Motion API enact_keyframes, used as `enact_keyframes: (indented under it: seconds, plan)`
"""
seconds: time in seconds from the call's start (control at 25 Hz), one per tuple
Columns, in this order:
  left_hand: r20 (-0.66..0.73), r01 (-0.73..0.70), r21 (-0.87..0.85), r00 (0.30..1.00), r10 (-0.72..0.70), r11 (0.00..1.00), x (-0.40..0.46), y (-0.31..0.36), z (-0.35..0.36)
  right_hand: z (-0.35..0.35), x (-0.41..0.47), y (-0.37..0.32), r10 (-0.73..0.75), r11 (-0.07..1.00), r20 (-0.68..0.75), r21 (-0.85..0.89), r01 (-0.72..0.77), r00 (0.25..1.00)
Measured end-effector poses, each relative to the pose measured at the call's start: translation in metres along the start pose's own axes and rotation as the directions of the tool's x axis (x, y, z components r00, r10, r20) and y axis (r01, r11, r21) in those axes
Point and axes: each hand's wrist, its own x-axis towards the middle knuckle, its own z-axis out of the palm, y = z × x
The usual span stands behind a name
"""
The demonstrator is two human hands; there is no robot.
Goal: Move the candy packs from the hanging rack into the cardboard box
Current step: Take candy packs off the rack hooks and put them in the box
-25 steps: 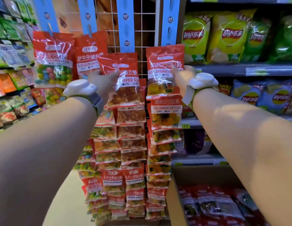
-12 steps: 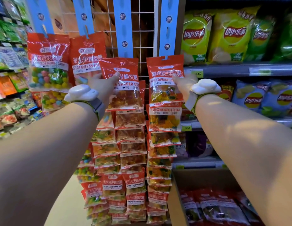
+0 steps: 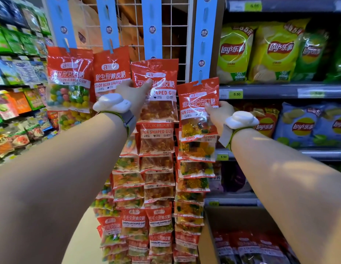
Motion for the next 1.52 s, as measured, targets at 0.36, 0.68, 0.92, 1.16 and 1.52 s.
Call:
enact_keyframes:
  seconds: [0.36,0.68,0.92,1.16,1.52]
  plan:
    - [-0.063,0.147,0.253,0.989,-0.136,0.956,0.025,0.023,0.022,-0.005,-0.010,0.000,-0.058,0.998,-0.007,0.029,0.059,0.998]
    - [0.006,0.166,0.276,0.985,-0.174,0.947,0.029,0.018,0.024,-0.007,-0.012,-0.002,-0.043,0.999,0.015,0.032,0.042,0.999]
    - [-0.072,0.233,0.342,0.972,-0.222,0.910,0.028,0.013,0.027,-0.007,-0.014,-0.002,-0.032,0.999,0.011,0.034,0.031,0.999]
    - [-0.137,0.232,0.418,0.972,-0.191,0.879,0.033,0.004,0.024,-0.002,-0.016,-0.003,-0.058,0.986,-0.136,-0.163,0.035,0.989]
    - [-0.042,0.057,0.220,0.998,-0.049,0.974,0.030,-0.023,0.007,0.036,-0.014,-0.115,-0.563,0.683,0.223,-0.417,0.600,0.796]
